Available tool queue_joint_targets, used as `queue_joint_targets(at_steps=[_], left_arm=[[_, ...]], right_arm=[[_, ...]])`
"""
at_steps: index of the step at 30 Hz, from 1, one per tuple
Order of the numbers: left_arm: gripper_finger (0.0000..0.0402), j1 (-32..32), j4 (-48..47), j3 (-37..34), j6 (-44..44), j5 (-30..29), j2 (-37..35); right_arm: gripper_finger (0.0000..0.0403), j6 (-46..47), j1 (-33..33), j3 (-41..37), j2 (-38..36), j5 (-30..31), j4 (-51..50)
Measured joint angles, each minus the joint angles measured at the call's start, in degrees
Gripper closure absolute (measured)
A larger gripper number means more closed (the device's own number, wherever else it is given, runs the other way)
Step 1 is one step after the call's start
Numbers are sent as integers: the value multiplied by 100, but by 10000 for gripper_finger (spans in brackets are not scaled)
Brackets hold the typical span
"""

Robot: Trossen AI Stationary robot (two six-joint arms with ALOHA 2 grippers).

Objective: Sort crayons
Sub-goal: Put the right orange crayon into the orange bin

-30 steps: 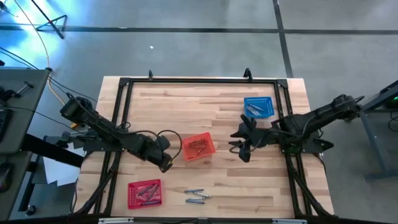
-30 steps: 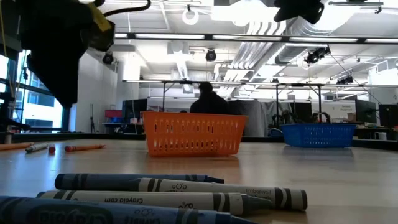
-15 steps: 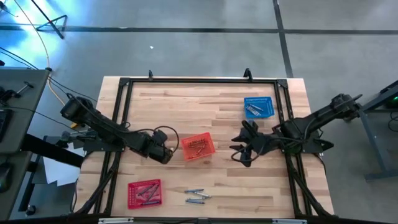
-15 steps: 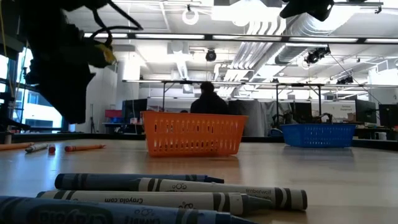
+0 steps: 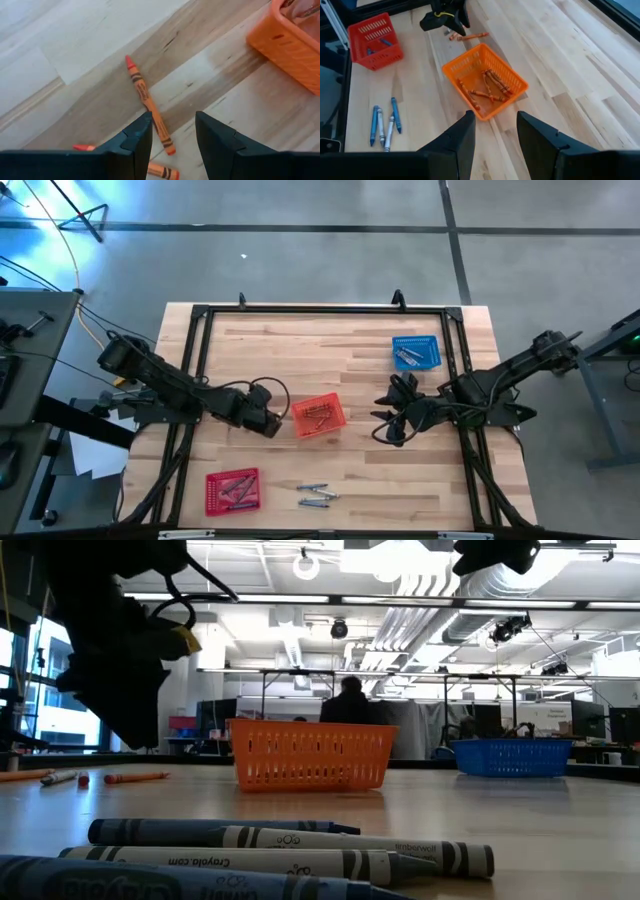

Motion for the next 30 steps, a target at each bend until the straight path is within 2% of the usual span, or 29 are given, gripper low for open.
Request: queue_joint_targets(at_steps=[12,22,26,30], left_arm=[[266,349,44,0,254,195,576],[267,529,90,35,356,583,975],[291,534,110,35,350,747,978],[344,538,149,35,355,935,978]], right_arm=[[263,-1,0,0,0,2,-15],[263,-1,-2,0,0,2,-16],[263,-1,-2,0,0,2,-17],[263,-1,-2,0,0,2,-20]])
